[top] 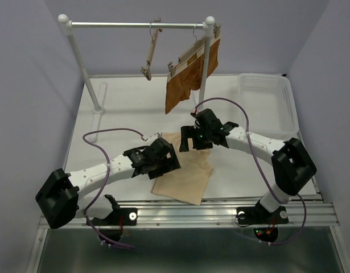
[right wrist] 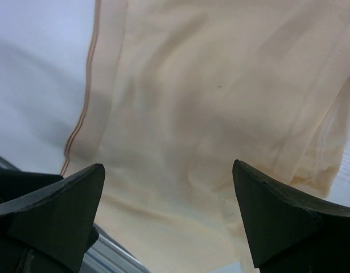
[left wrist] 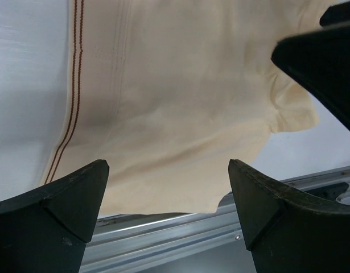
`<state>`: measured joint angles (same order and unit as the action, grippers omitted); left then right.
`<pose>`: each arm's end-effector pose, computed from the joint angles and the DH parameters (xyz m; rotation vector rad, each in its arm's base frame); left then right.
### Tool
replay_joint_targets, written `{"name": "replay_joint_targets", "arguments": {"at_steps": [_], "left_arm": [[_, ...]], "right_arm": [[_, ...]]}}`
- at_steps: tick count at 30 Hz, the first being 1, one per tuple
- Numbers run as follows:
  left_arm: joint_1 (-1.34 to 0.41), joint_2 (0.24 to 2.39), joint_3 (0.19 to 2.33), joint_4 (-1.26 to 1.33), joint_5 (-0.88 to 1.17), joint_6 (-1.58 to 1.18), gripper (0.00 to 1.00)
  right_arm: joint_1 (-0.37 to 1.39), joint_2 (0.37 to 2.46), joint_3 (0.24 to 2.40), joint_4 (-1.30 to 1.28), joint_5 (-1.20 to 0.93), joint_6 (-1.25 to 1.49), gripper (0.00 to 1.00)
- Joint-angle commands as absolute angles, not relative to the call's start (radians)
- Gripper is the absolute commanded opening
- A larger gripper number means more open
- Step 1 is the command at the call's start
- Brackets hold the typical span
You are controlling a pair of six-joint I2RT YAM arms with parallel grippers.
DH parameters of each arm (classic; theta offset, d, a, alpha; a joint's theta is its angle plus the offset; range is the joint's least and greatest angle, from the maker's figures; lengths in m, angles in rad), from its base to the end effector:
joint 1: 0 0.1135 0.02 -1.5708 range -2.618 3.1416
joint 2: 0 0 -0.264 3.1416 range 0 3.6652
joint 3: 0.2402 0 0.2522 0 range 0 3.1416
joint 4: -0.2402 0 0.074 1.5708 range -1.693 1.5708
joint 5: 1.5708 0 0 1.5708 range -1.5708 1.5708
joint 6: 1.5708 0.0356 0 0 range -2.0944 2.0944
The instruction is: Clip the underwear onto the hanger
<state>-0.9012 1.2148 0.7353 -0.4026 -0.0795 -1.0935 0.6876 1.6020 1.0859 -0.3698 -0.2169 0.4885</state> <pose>0.1528 -0.1885 0.2166 -0.2875 2.5934 -0.7297 0.2577 0.2215 0.2244 -0.3572 2.5654 0.7463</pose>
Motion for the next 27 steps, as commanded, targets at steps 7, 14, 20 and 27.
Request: {"name": "replay_joint_targets", "arguments": {"at_steps": [7,14,20,27], "left_arm": [[-0.885,1.330,0.661,-0.258,-0.014,-1.043,0.99],[-0.827,1.410,0.627,-0.176,0.024,-1.012,0.99],[-0.799,1.470,0.676,-0.170,0.014,-0.968,0.99],[-0.767,1.421,0.761,-0.273,-0.058,-0.943,0.99]], "right_arm": [[0.661,1.831,1.224,-0.382,-0.074,0.451,1.00],[0.631,2.002,1.342,-0.380,-0.015,0.408,1.00],[0.609,2.080,1.431,-0.368,-0.005,0.368,1.00],[0.609,2.007,1.437,-0.368,-0.066,0.315,1.00]]}}
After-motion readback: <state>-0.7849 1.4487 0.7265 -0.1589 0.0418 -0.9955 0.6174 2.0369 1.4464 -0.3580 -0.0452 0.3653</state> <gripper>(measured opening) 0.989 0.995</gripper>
